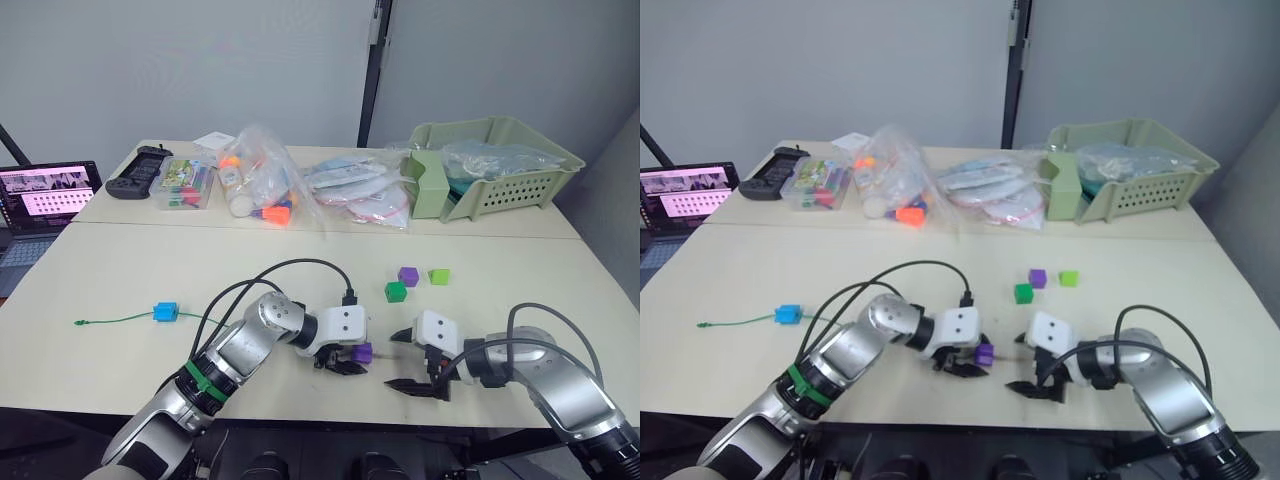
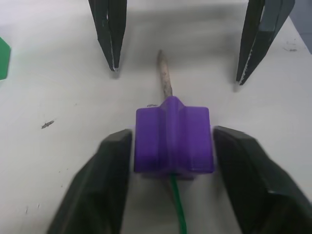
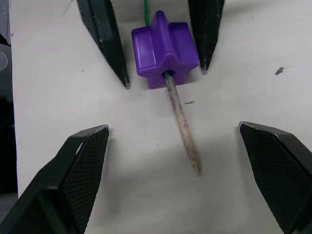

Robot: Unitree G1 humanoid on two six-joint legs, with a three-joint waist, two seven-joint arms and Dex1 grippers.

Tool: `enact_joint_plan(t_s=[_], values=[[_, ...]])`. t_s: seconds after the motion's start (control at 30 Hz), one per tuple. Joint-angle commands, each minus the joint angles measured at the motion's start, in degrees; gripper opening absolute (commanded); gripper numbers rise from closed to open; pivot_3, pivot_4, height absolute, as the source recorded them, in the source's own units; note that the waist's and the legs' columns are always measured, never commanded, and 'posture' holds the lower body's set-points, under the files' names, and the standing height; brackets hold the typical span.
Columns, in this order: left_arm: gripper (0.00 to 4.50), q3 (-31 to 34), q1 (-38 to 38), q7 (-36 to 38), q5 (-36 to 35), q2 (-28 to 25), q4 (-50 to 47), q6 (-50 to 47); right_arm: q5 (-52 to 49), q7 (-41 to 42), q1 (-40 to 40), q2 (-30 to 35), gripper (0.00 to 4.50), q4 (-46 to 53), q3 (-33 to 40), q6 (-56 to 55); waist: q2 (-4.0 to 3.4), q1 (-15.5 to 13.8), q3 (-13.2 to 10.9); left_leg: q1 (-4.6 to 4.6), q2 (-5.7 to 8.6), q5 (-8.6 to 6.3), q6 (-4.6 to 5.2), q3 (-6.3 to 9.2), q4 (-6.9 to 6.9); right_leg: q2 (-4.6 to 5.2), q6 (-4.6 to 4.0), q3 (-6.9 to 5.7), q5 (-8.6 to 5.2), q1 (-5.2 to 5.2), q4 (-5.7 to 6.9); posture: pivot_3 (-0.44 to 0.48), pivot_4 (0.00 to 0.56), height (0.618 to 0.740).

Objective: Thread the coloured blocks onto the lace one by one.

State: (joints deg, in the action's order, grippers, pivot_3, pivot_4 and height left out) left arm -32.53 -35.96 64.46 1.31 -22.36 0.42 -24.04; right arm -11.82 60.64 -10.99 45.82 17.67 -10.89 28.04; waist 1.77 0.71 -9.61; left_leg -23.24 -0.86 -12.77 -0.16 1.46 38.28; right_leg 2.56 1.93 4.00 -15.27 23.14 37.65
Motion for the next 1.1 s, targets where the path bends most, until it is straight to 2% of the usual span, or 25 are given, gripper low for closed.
enact_joint_plan(t_s=[0.03, 0.1, 0.13, 0.23, 0.57, 0.83, 1.03, 1.1], values=[[1.43, 0.4, 0.0, 0.9, -0.7, -0.3, -0.9, 0.0, 0.8, -0.4, -1.4, -0.5, 4.50, -0.7, -0.6, -1.6, 0.00, 0.0, 0.0, 0.01, -0.01, 0.00, 0.00, 0.01, 0.00, -0.01, 0.00, -0.01, 0.00, 0.00, 0.01, 0.000, 0.150, 0.740], [1.37, 0.4, -0.1, 1.6, -0.9, -0.7, -0.7, 0.5, 1.4, -0.4, -2.0, -1.0, 4.50, -1.9, -1.3, -2.2, 0.00, 0.1, 0.0, 0.01, -0.01, 0.00, 0.00, 0.01, 0.00, -0.01, 0.00, -0.01, 0.00, 0.00, 0.01, 0.000, 0.150, 0.740], [1.37, 0.4, -0.1, 1.8, -1.0, -0.8, -0.6, 0.7, 1.6, -0.3, -2.3, -1.2, 4.25, -2.5, -1.5, -2.4, 0.00, 0.2, 0.0, 0.02, -0.01, 0.00, 0.00, 0.00, 0.00, -0.01, 0.00, 0.00, 0.00, 0.00, 0.01, 0.000, 0.150, 0.740], [1.37, 0.6, -0.2, 2.3, -1.0, -1.4, -0.4, 1.1, 2.0, 0.0, -3.1, -1.7, 3.38, -4.2, -2.2, -3.6, 0.00, 0.2, 0.0, 0.04, -0.03, 0.00, 0.00, 0.01, -0.01, -0.03, 0.00, -0.01, 0.00, 0.00, 0.02, 0.000, 0.150, 0.740], [1.37, 1.5, 0.0, 2.6, -1.1, -2.7, -0.1, 2.1, 2.9, 1.0, -3.6, -1.8, 0.04, -7.1, -3.2, -7.0, -0.01, 0.2, 0.0, 0.06, -0.03, 0.00, 0.00, 0.00, 0.00, -0.02, -0.01, 0.00, 0.00, -0.03, 0.03, 0.000, 0.150, 0.740], [1.37, 6.5, 1.4, 5.0, -3.8, -9.2, -0.5, 3.8, 2.8, 1.0, -5.8, -2.7, 0.00, -6.6, -4.0, -7.4, -0.01, 0.5, 0.0, 0.08, -0.06, 0.00, 0.00, 0.01, -0.01, -0.05, -0.01, 0.00, 0.01, 0.00, 0.07, 0.000, 0.150, 0.740], [1.37, 13.9, 2.9, 11.6, -7.5, -20.2, 1.8, 8.9, 2.6, 1.2, -6.8, -2.5, 0.00, -5.2, -3.5, -6.7, -0.02, 0.5, 0.0, 0.02, -0.08, 0.00, 0.00, 0.01, -0.03, -0.04, -0.02, -0.01, 0.00, 0.09, 0.08, 0.000, 0.150, 0.740], [1.37, 16.0, 3.4, 14.4, -7.2, -25.0, 7.0, 13.9, 2.8, 1.1, -6.7, -2.6, 0.00, -5.0, -3.7, -6.8, -0.03, 0.4, 0.0, 0.03, -0.07, 0.00, 0.00, -0.01, -0.03, -0.02, -0.02, -0.02, 0.00, 0.09, 0.07, 0.000, 0.150, 0.740]])
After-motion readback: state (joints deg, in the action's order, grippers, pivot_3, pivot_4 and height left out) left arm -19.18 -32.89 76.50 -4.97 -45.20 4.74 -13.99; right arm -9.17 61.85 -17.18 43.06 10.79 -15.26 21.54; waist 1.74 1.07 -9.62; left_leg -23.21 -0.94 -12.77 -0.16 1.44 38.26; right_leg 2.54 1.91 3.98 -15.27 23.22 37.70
